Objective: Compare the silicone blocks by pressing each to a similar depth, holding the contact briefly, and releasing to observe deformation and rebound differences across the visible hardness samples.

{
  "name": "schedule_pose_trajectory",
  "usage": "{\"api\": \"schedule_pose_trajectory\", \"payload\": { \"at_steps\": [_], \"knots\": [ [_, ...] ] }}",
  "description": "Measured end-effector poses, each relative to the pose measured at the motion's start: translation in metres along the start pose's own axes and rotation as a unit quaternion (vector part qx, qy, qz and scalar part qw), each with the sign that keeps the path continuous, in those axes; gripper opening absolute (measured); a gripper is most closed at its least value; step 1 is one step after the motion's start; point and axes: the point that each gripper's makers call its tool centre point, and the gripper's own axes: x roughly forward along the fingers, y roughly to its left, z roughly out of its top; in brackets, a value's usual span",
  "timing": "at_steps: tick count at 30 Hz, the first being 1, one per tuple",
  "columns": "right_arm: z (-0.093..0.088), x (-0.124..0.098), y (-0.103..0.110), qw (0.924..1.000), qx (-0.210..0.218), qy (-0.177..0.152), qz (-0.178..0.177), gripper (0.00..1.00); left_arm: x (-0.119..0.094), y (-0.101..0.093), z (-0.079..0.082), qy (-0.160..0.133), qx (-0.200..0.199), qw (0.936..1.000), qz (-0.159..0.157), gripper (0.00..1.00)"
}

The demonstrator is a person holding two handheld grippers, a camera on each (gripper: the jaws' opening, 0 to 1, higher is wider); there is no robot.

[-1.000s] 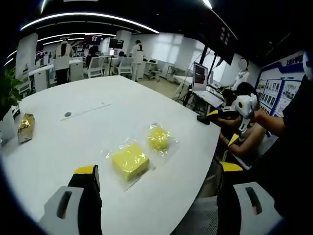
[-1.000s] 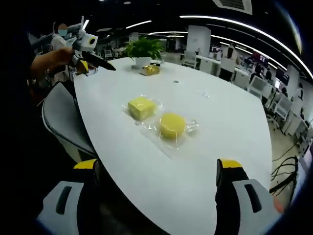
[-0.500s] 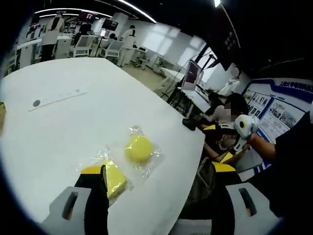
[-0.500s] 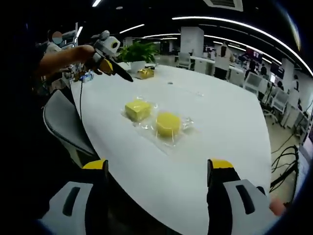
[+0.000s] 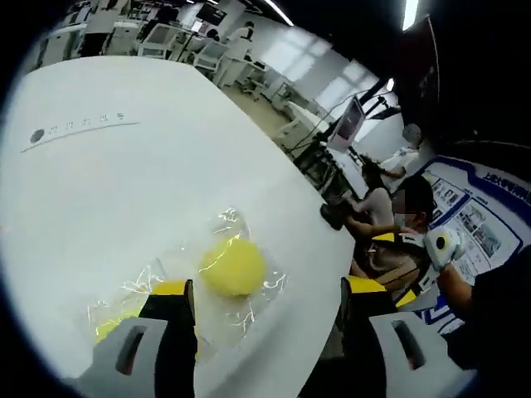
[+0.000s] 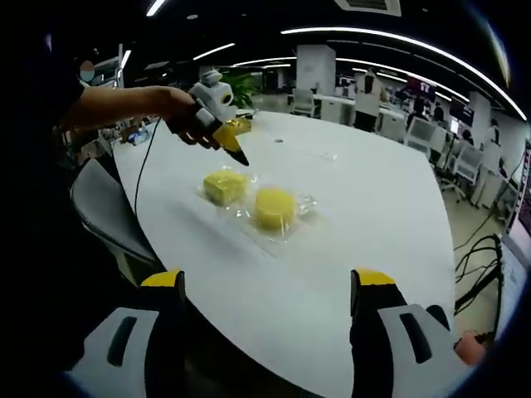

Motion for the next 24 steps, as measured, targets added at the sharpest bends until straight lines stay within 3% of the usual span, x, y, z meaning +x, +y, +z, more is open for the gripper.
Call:
{"api": "schedule_pose_trajectory", "payload": {
  "at_steps": [3,9,14,19,20,21,24],
  "knots": [
    [-0.002,-0.001,-0.001,1.0,0.004,0.0,0.0,0.73,0.013,0.008,0.002,-0.001,-0.028,0.9996,0.001,0.72],
    [-0.001,-0.004,-0.003,0.9999,0.013,-0.005,-0.003,0.72,0.031,0.037,0.009,-0.022,-0.097,0.9938,0.051,0.75],
    [0.011,-0.006,-0.006,0.9994,0.024,-0.024,-0.005,0.72,0.044,0.052,0.007,-0.016,-0.131,0.9891,0.066,0.69],
    [0.012,-0.006,-0.007,0.9995,0.018,-0.023,-0.008,0.71,0.055,0.062,0.014,-0.048,-0.223,0.972,0.057,0.61],
    [0.012,-0.006,-0.007,0.9996,0.017,-0.021,-0.009,0.71,0.056,0.064,0.012,-0.048,-0.233,0.9695,0.059,0.59],
    [0.011,-0.006,-0.007,0.9996,0.018,-0.021,-0.008,0.71,0.056,0.067,0.011,-0.045,-0.226,0.9715,0.055,0.56],
    [0.011,-0.006,-0.006,0.9996,0.017,-0.02,-0.007,0.71,0.059,0.075,0.01,-0.059,-0.269,0.9594,0.059,0.49]
  ]
}}
